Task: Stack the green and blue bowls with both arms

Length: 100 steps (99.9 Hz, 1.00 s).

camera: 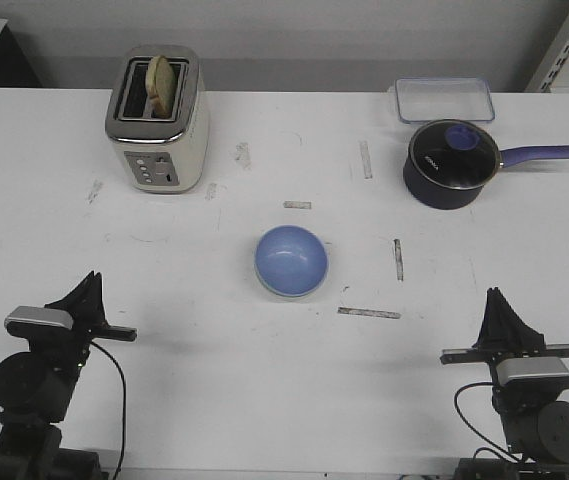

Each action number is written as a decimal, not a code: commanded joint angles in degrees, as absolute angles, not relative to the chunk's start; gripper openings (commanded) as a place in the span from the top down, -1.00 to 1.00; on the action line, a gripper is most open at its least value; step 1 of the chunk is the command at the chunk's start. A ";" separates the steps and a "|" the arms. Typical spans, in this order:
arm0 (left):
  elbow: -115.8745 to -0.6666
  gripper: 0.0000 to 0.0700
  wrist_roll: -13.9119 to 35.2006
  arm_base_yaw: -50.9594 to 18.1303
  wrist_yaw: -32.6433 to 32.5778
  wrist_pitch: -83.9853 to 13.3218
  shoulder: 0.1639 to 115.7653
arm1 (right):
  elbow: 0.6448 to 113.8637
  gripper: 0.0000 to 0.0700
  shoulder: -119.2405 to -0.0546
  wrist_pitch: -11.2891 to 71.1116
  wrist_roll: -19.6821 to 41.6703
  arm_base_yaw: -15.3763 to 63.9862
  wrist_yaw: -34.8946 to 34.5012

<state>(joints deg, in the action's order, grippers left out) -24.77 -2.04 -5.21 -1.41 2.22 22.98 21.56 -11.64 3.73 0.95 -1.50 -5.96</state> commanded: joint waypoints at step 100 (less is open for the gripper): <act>-12.19 1.00 -2.37 -3.81 -1.52 3.11 6.72 | 21.80 0.97 -11.57 3.03 1.69 -1.48 -5.93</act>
<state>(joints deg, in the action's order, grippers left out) -13.19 -2.04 -3.97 -1.41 2.35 7.73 21.56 -11.64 3.73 0.95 -1.50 -5.96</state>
